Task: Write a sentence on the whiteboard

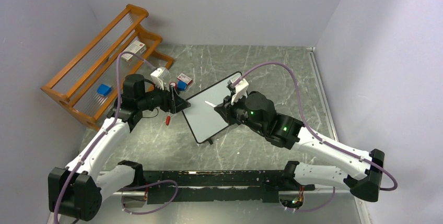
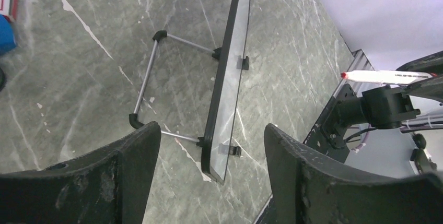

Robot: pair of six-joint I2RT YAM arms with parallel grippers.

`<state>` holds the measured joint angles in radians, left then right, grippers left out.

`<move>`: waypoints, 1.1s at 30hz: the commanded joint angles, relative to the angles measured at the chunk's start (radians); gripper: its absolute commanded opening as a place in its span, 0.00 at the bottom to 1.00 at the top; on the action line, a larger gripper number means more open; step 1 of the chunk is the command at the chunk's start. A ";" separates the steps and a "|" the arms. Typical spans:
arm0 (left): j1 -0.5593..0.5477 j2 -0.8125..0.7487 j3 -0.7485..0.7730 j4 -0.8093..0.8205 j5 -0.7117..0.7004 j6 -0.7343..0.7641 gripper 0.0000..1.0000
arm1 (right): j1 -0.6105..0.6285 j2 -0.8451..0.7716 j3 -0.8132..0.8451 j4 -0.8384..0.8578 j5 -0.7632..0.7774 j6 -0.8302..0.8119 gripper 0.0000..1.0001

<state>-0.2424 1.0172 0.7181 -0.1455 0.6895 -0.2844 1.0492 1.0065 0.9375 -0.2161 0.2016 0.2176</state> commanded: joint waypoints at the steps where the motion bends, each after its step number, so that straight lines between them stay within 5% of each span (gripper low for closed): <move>1: 0.026 0.031 0.004 0.049 0.099 0.000 0.73 | 0.014 0.007 -0.006 0.024 0.015 0.000 0.00; 14: 0.055 0.107 0.009 0.050 0.201 0.037 0.42 | 0.045 0.034 -0.030 0.056 0.011 -0.002 0.00; 33: 0.091 0.113 0.039 -0.043 0.160 0.164 0.15 | 0.184 0.142 0.026 0.023 0.225 -0.043 0.00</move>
<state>-0.1669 1.1408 0.7380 -0.1665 0.8734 -0.1734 1.1812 1.1198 0.9199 -0.1913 0.3138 0.1928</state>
